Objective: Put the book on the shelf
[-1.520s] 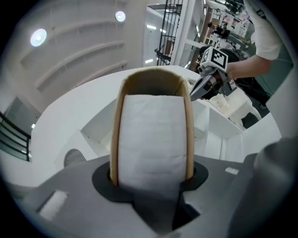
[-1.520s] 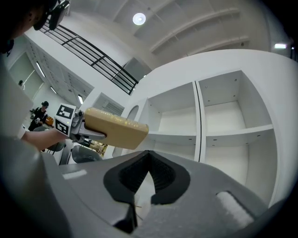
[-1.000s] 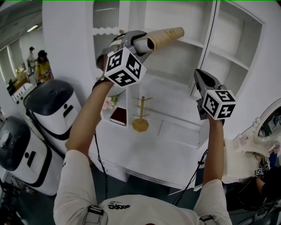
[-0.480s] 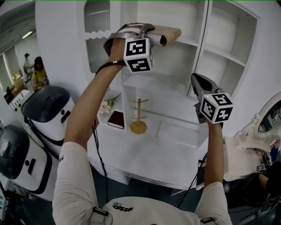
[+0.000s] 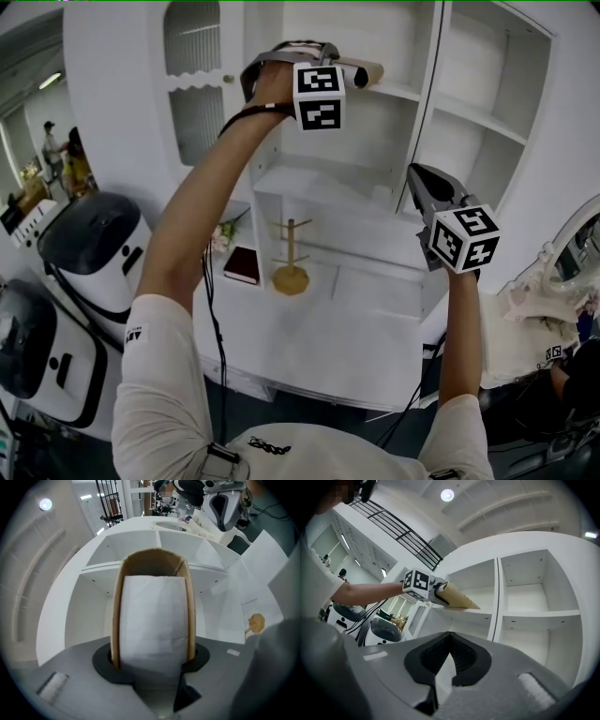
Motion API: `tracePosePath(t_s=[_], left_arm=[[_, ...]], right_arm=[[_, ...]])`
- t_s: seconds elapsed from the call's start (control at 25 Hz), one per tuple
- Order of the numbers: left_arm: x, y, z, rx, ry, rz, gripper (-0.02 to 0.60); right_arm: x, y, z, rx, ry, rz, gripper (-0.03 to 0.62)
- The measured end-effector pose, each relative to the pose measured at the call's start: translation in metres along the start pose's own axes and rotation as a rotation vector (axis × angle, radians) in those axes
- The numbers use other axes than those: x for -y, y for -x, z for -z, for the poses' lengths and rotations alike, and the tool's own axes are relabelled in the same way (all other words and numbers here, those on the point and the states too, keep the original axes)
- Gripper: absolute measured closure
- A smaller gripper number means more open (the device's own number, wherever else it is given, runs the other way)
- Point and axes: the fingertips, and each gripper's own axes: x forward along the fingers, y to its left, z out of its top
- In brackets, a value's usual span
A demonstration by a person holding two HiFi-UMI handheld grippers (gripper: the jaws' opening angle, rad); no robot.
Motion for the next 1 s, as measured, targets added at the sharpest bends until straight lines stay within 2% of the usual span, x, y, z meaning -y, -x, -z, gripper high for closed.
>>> tracePosePath(t_s=[0.2, 0.4, 0.64, 1.0], left_arm=[[0.004, -0.029, -0.005, -0.01, 0.009, 0.096, 0.308], [0.017, -0.05, -0.011, 0.004, 0.025, 0.205, 0.182], [0.027, -0.074, -0.014, -0.007, 0.011, 0.251, 0.089], [0.037, -0.086, -0.006, -0.053, 0.017, 0.375, 0.063]], right_arm=[[0.0, -0.01, 0.007, -0.009, 0.02, -0.03, 0.592], [-0.002, -0.016, 0.014, -0.014, 0.032, -0.052, 0.592], [-0.001, -0.016, 0.015, -0.004, 0.027, -0.056, 0.592], [-0.006, -0.015, 0.014, -0.008, 0.023, -0.044, 0.592]])
